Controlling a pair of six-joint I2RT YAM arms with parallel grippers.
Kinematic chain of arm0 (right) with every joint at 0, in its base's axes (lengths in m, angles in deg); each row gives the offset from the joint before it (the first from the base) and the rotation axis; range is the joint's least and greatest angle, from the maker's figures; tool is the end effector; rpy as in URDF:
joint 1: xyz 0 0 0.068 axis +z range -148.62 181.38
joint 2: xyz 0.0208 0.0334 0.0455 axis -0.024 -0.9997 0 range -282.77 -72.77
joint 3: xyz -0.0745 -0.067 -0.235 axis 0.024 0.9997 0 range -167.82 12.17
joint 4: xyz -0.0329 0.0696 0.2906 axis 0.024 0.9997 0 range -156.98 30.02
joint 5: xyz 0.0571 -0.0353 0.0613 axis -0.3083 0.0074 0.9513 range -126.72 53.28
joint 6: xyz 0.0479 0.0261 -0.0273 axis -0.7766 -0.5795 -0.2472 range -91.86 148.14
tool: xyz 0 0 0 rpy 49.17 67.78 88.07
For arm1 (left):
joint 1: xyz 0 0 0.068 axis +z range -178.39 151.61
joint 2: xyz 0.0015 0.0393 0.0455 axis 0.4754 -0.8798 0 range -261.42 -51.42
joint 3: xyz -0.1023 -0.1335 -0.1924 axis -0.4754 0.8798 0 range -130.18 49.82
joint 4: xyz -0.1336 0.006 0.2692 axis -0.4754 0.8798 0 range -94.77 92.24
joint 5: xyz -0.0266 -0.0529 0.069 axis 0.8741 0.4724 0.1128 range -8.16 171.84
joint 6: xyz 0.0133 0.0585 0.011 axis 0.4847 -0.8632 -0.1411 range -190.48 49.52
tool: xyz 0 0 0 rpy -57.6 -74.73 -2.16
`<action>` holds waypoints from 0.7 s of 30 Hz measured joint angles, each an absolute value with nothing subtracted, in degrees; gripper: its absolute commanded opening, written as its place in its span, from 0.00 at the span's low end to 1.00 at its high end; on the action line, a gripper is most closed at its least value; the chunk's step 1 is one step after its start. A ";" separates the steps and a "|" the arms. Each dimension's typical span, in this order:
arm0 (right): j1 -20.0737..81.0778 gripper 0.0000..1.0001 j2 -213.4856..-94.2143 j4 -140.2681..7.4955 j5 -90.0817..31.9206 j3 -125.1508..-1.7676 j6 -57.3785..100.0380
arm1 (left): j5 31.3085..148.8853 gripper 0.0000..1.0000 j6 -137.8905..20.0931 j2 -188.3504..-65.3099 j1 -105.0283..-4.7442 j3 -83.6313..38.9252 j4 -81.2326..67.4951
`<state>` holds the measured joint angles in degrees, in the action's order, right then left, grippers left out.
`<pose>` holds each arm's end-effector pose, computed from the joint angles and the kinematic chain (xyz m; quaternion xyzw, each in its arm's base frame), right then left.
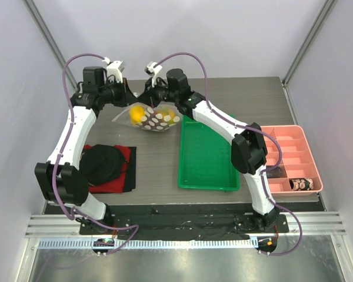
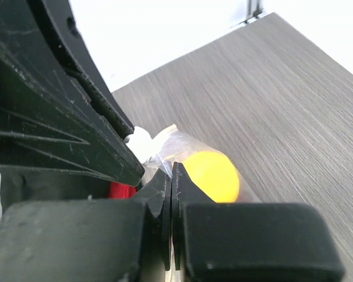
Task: Open the zip-top bag and remove the fake food
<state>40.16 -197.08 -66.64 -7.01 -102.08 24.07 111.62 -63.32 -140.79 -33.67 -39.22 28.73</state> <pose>0.4246 0.3702 0.3052 -0.3781 0.6598 0.4094 0.5040 0.3946 -0.0593 0.3547 0.1071 0.8545 -0.2747 0.4278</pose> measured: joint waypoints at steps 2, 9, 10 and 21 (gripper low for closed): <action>40.18 0.01 -196.51 -68.54 -8.19 -100.77 22.52 | 110.48 0.00 -63.10 -140.70 -33.91 -39.22 28.32; 38.85 0.01 -193.30 -80.17 -4.38 -91.22 17.14 | 108.18 0.00 -62.10 -138.69 -35.30 -37.16 27.51; 38.52 0.01 -193.30 -80.98 -2.96 -90.94 16.68 | 108.14 0.00 -62.05 -138.32 -35.54 -36.75 27.44; 33.43 0.01 -193.30 -87.91 14.08 -91.20 10.93 | 113.28 0.00 -64.41 -136.50 -35.61 -36.42 28.53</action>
